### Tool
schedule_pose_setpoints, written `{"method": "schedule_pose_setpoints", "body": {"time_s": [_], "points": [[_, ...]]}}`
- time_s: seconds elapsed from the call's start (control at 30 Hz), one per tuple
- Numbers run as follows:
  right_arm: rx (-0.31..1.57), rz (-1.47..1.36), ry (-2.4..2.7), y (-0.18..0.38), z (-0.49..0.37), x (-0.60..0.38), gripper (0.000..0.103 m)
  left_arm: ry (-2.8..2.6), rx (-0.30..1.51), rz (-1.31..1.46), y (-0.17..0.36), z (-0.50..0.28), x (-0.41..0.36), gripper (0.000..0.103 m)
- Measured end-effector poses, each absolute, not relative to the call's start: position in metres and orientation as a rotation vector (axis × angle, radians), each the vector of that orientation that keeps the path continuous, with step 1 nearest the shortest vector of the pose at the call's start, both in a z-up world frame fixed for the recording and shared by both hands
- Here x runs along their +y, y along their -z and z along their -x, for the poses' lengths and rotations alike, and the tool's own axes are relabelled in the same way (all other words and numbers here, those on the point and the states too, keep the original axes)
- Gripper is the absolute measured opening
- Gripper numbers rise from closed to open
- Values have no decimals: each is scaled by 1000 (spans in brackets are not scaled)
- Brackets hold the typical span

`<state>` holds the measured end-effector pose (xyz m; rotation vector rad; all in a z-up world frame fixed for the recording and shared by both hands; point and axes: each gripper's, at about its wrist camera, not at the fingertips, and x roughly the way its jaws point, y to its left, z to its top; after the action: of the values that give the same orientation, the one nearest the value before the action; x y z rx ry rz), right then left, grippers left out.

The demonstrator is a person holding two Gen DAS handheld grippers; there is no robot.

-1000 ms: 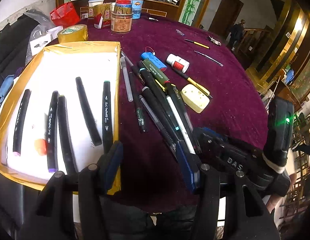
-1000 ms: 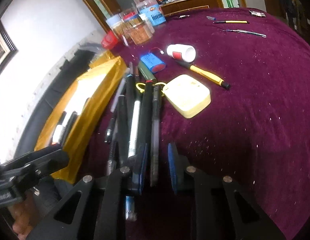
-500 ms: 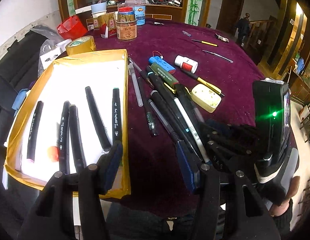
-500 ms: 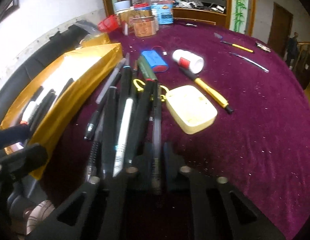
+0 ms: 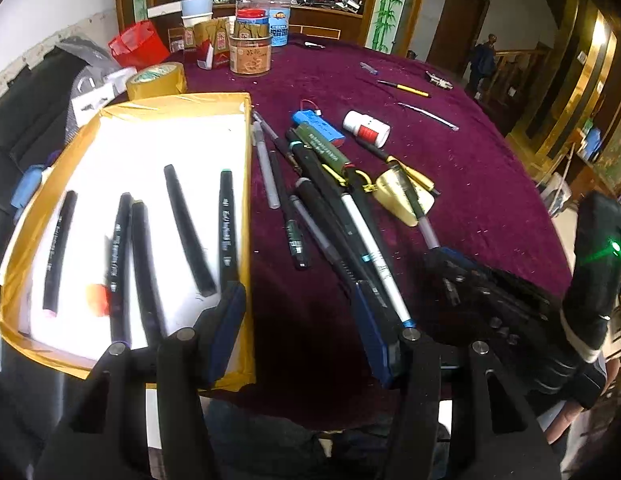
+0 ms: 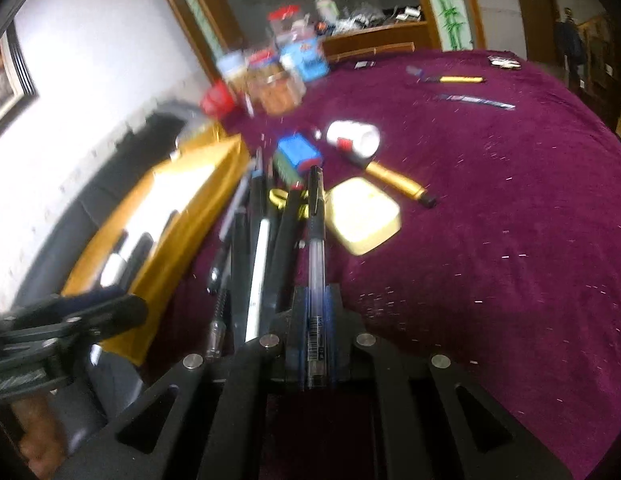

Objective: Organize rigid objects
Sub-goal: 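Grasp the clear ballpoint pen from the pile with the right tool, then lift the clear pen with the right tool while the left tool approaches the yellow tin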

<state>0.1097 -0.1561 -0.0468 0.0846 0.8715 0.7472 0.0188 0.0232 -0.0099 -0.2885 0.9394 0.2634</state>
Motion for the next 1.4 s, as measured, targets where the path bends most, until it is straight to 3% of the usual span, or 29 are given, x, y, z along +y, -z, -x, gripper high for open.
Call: {"method": "schedule_pose_setpoints", "body": {"time_s": [0.27, 0.77, 0.87, 1.0, 1.33, 1.37, 1.4], "points": [[814, -143, -488, 37, -136, -210, 7, -133, 982, 345, 9, -57, 5, 53], [823, -49, -328, 55, -150, -215, 7, -195, 1158, 399, 51, -183, -32, 53], [817, -55, -335, 55, -149, -215, 7, -231, 1196, 390, 61, -194, -38, 62], [812, -70, -351, 54, -148, -217, 7, -256, 1214, 325, 64, -207, -53, 83], [803, -86, -363, 54, -148, -217, 7, -321, 1250, 333, 67, -202, -45, 82], [804, -89, -363, 55, -148, -218, 7, -332, 1248, 322, 67, -205, -47, 79], [806, -92, -364, 55, -149, -219, 7, -358, 1238, 305, 67, -207, -46, 64]]}}
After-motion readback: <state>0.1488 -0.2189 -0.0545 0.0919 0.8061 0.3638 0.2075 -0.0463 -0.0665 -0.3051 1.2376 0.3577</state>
